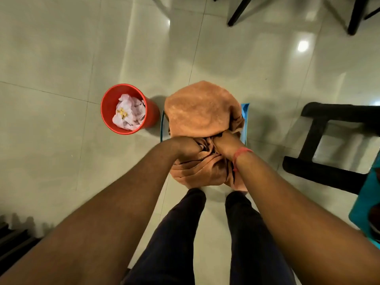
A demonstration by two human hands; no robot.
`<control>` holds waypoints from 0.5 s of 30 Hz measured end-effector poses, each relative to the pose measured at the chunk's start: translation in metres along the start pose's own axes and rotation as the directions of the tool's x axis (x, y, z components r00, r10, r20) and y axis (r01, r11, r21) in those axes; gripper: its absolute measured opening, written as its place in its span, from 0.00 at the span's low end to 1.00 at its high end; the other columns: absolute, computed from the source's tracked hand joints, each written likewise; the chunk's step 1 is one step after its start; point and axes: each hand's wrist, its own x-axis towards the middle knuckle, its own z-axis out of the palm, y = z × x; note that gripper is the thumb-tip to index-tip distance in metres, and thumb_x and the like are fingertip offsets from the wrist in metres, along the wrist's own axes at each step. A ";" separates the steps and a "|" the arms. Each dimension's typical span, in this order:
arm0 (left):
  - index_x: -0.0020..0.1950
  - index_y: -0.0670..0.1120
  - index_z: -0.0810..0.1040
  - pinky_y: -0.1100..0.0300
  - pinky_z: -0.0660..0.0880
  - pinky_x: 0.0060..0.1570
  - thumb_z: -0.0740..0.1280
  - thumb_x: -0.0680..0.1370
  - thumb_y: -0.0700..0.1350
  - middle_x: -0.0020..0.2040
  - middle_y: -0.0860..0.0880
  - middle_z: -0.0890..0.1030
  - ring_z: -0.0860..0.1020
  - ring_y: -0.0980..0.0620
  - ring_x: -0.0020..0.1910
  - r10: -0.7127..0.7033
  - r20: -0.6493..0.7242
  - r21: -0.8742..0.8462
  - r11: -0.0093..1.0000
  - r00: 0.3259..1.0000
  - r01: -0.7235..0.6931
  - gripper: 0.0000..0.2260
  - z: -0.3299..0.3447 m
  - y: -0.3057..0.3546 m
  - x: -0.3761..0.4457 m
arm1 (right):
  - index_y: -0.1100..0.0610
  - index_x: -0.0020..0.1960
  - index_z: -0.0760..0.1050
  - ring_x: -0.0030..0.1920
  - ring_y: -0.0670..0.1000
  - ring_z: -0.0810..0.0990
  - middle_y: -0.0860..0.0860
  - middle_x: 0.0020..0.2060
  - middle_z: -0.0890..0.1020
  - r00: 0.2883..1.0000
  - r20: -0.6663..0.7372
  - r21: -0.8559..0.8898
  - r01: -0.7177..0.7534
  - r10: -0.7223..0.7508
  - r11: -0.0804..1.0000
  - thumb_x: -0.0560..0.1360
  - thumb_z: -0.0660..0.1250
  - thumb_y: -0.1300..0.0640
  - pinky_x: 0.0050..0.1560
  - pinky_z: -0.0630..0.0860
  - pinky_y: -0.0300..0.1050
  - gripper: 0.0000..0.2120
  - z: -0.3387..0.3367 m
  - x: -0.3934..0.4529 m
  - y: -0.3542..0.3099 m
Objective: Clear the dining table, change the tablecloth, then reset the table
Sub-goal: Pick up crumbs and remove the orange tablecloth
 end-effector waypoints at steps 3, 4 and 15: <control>0.66 0.57 0.74 0.48 0.71 0.67 0.64 0.74 0.62 0.67 0.50 0.76 0.73 0.47 0.66 0.093 0.223 0.021 0.995 0.970 -0.101 0.22 -0.007 -0.001 -0.032 | 0.51 0.65 0.69 0.56 0.54 0.79 0.52 0.58 0.79 0.984 0.019 0.060 0.174 -0.175 0.983 0.78 0.62 0.50 0.53 0.76 0.48 0.17 -0.006 -0.050 0.016; 0.75 0.61 0.63 0.47 0.67 0.71 0.66 0.70 0.68 0.75 0.52 0.67 0.67 0.48 0.72 0.082 0.277 0.134 0.983 0.957 -0.124 0.34 -0.005 -0.001 -0.040 | 0.47 0.69 0.65 0.58 0.52 0.78 0.50 0.61 0.78 0.975 0.067 -0.003 0.210 -0.210 0.978 0.75 0.66 0.45 0.57 0.77 0.50 0.25 -0.006 -0.068 0.023; 0.58 0.45 0.81 0.57 0.75 0.53 0.66 0.75 0.47 0.50 0.43 0.84 0.81 0.42 0.53 0.065 -0.406 -0.008 0.997 0.911 -0.075 0.13 0.010 -0.024 -0.009 | 0.57 0.66 0.75 0.54 0.61 0.80 0.62 0.59 0.80 0.971 0.172 -0.398 0.224 -0.167 0.890 0.81 0.60 0.58 0.53 0.75 0.47 0.15 0.009 -0.011 0.034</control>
